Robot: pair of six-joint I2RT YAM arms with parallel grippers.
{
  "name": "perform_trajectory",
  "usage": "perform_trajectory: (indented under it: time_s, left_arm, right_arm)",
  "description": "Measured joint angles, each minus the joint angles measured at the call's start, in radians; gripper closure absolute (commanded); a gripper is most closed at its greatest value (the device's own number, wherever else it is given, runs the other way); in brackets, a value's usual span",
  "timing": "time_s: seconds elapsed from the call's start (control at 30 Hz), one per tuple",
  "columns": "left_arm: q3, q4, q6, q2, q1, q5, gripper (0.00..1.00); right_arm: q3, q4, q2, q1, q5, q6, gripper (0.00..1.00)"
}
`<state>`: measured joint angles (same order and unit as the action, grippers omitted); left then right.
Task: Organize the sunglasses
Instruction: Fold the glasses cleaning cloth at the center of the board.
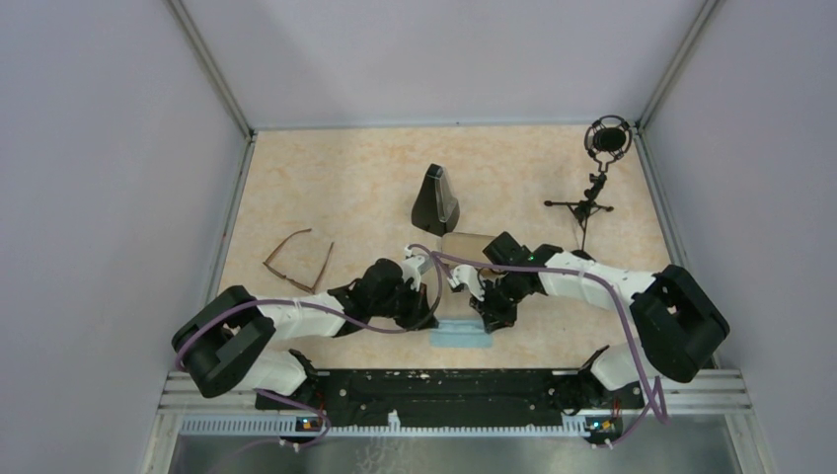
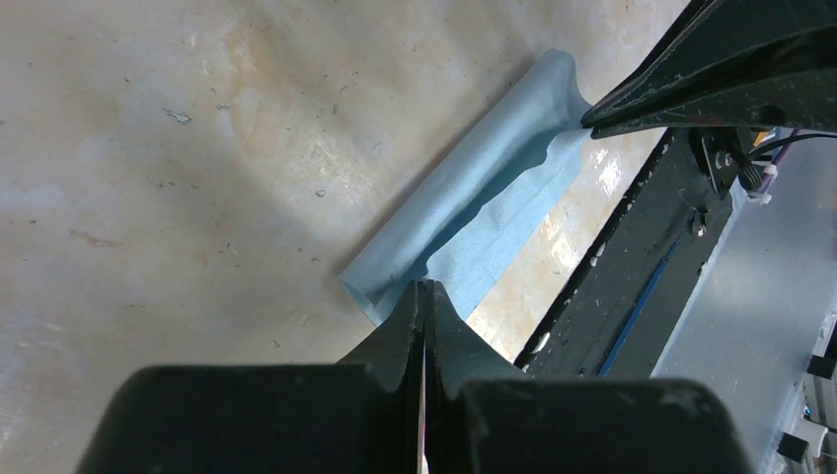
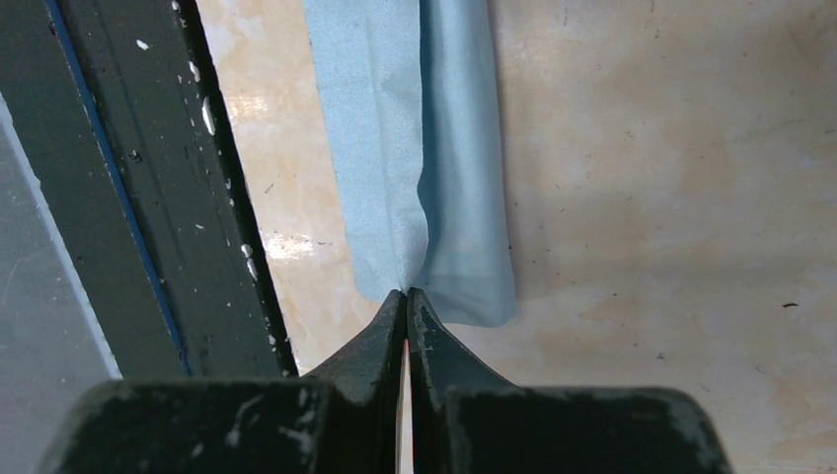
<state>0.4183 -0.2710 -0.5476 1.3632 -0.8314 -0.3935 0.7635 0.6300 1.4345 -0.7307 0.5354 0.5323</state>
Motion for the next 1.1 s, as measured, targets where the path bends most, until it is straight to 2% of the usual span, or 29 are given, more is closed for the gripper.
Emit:
perform_trajectory:
  time_s: [0.37,0.43,0.6,0.73,0.83,0.97,1.1]
  left_arm:
    - [-0.020,-0.021,-0.004,0.001,-0.003,-0.014,1.00]
    - [-0.021,-0.023,-0.005,0.001,-0.005,-0.016,1.00]
    - [-0.021,-0.028,-0.005,0.001,-0.007,-0.032,0.77]
    - [-0.021,-0.018,-0.001,-0.025,-0.011,-0.063,0.65]
    - [-0.021,0.016,0.013,-0.117,-0.014,-0.066,0.56]
    - [0.012,0.090,0.050,-0.225,-0.015,0.006,0.44]
    - [0.056,0.129,0.077,-0.230,-0.005,0.113,0.39]
  right_arm:
    - [-0.004,0.007,0.016,-0.013,0.007,0.010,1.00]
    - [-0.004,0.007,0.020,-0.013,0.008,0.010,0.97]
    - [-0.004,0.009,0.026,-0.013,0.011,0.019,0.85]
    - [-0.004,0.041,0.024,-0.014,0.037,0.051,0.80]
    - [-0.004,0.079,0.004,-0.018,0.058,0.076,0.78]
    - [0.005,0.118,-0.032,-0.016,0.064,0.093,0.77]
    - [0.040,0.123,-0.032,0.034,0.070,0.097,0.72]
